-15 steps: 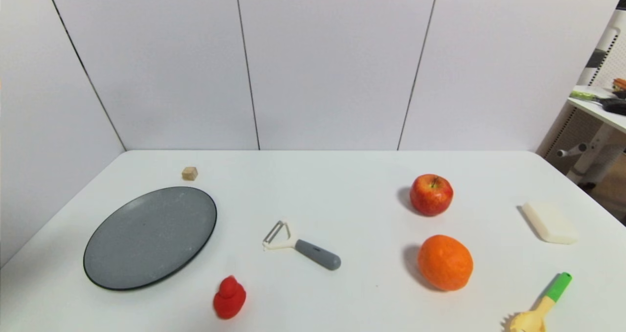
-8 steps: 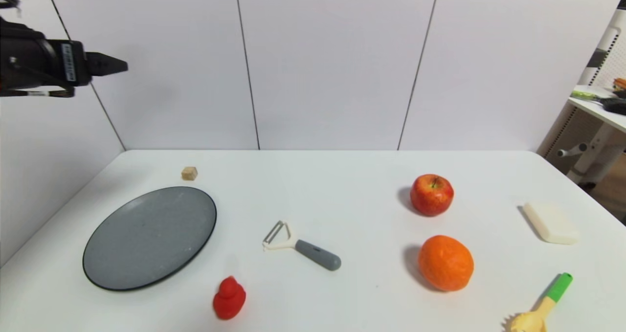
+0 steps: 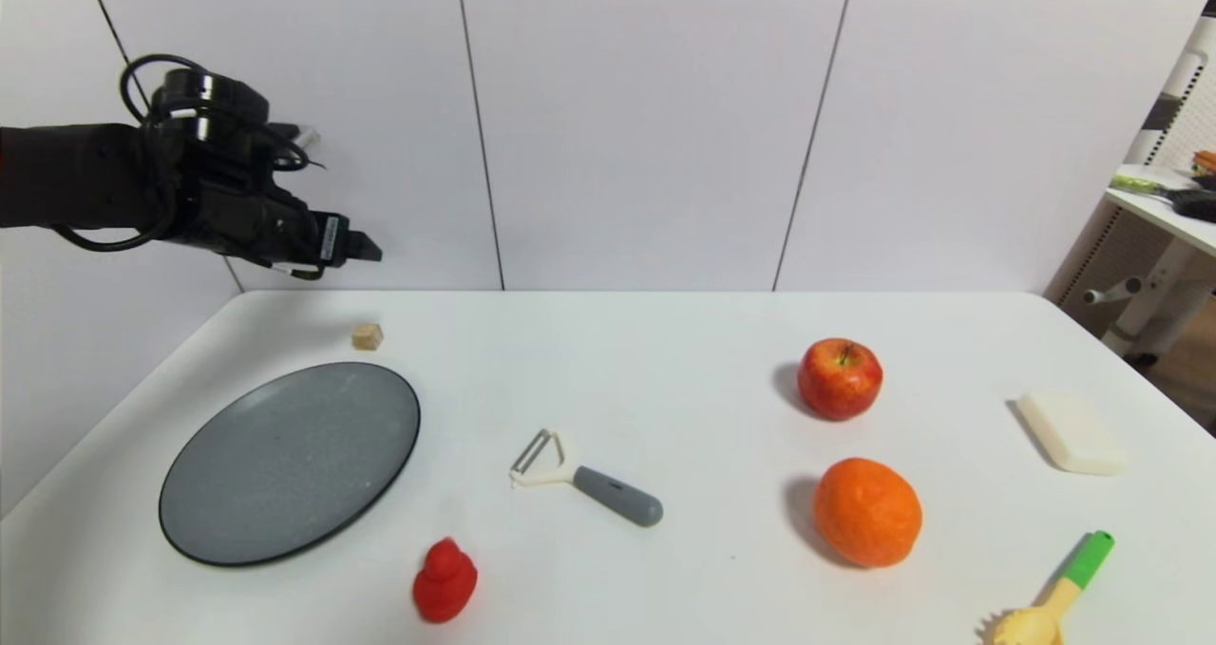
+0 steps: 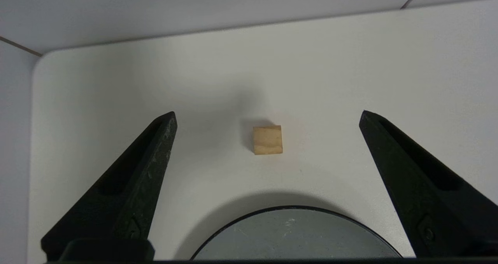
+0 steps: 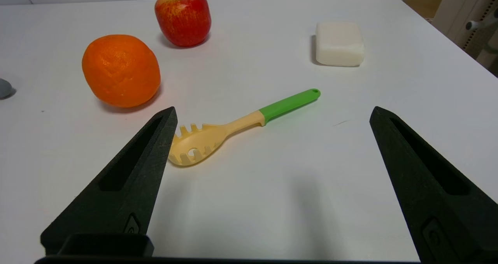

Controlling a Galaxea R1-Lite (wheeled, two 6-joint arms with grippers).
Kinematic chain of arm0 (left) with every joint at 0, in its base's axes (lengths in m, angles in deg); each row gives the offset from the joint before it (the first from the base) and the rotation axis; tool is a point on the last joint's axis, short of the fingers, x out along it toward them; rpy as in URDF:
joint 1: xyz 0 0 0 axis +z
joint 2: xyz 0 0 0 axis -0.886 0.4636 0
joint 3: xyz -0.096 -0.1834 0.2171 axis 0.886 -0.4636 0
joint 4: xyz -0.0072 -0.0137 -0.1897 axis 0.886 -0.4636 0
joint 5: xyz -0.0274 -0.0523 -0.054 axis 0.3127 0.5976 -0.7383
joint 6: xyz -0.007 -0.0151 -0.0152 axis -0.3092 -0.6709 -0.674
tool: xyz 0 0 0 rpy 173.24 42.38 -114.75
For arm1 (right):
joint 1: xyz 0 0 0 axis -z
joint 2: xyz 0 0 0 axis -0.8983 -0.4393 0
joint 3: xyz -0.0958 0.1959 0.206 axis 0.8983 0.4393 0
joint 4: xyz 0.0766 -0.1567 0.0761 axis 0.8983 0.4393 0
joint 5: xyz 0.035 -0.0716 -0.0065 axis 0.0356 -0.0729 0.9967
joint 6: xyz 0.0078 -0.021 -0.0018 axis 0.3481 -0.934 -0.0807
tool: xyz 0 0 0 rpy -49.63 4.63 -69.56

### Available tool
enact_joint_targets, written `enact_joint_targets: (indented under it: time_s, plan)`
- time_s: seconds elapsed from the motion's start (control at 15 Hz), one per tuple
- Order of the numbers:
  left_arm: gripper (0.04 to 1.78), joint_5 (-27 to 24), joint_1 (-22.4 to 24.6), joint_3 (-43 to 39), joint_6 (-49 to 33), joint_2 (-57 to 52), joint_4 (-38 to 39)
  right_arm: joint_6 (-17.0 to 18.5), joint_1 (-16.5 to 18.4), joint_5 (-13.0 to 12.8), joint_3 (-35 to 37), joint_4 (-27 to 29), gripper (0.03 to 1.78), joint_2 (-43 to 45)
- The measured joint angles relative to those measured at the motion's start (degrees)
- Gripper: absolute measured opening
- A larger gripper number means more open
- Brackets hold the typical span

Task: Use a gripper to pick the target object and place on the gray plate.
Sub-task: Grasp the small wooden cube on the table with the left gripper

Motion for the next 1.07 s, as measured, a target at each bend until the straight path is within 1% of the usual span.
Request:
enact_joint_targets:
  time_s: [0.2, 0.27, 0.67, 0.8, 1.07]
  plan:
    - [1.69, 1.73, -0.20, 7.89, 0.17, 6.67, -13.06, 0.00, 0.00, 0.00, 0.00, 0.00, 1.71, 0.00]
    - [1.69, 2.23, -0.20, 9.26, 0.10, 8.37, -15.46, 0.00, 0.00, 0.01, 0.00, 0.00, 1.71, -0.02]
    - [1.69, 2.43, -0.12, 12.42, -1.73, 14.74, -16.24, -0.02, 0.00, 0.01, 0.00, 0.00, 1.71, 0.00]
    - [1.69, 2.39, -0.17, 13.92, -1.73, 15.65, -16.34, 0.00, 0.00, 0.00, 0.00, 0.01, 1.71, 0.00]
    - [1.69, 2.34, -0.37, 14.45, -1.76, 16.23, -16.46, 0.00, 0.00, 0.01, 0.00, 0.01, 1.71, 0.00]
